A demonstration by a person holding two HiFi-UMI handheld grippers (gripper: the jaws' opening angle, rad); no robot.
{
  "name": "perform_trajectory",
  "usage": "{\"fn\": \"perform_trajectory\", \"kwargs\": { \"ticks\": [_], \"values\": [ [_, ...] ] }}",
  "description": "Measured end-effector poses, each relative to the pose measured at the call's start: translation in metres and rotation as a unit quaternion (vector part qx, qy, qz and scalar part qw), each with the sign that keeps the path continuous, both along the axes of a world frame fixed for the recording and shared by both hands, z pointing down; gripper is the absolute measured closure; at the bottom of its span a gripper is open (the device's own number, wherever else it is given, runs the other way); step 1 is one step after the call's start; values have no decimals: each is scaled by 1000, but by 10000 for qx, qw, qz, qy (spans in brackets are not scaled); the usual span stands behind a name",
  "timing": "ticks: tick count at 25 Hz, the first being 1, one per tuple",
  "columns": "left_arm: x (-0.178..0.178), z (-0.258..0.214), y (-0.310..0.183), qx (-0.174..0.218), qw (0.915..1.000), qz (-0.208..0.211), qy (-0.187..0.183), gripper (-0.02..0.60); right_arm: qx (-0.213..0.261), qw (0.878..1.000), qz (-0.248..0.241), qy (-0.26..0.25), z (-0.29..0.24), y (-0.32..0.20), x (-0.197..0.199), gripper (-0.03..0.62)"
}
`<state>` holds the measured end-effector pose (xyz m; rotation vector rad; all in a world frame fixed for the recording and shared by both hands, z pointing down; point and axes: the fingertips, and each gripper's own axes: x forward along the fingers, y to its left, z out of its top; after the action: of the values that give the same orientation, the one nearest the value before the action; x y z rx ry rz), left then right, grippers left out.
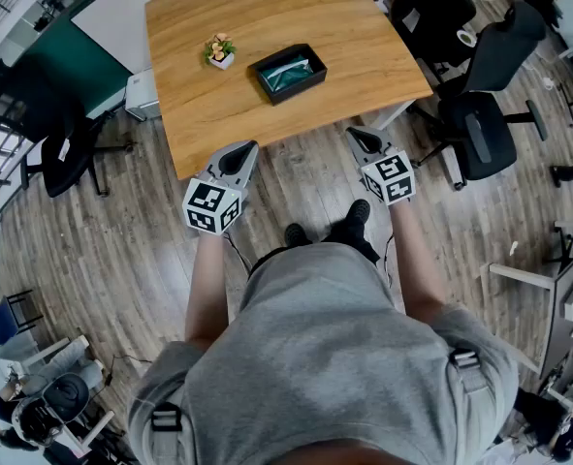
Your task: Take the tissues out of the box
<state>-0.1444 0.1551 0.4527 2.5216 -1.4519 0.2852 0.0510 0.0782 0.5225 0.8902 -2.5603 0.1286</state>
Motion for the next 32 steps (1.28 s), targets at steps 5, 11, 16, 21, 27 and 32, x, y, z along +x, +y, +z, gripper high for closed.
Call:
{"fn": "perform_trajectory", "kwargs": {
  "ticks": [5,11,16,21,27,32],
  "values": [
    [-1,0,3,52,10000,-2,-34,561,122,9997,-25,211,3,5,5,589],
    [-7,1,9,81,9999,-48,-109,561,223,9993,0,306,4,8,7,589],
    [-15,2,10,88,9998,-73,-181,561,338,9987,74,374,0,5,11,589],
    [-19,1,9,90,9998,-76,-155,560,455,9976,166,497,-2,4,13,588],
    [-21,5,10,30,9999,-66,-89,560,460,9978,168,440,-3,9,9,588],
    [-23,5,10,40,9998,-83,-171,560,448,9981,113,419,-4,6,8,588]
  ]
}}
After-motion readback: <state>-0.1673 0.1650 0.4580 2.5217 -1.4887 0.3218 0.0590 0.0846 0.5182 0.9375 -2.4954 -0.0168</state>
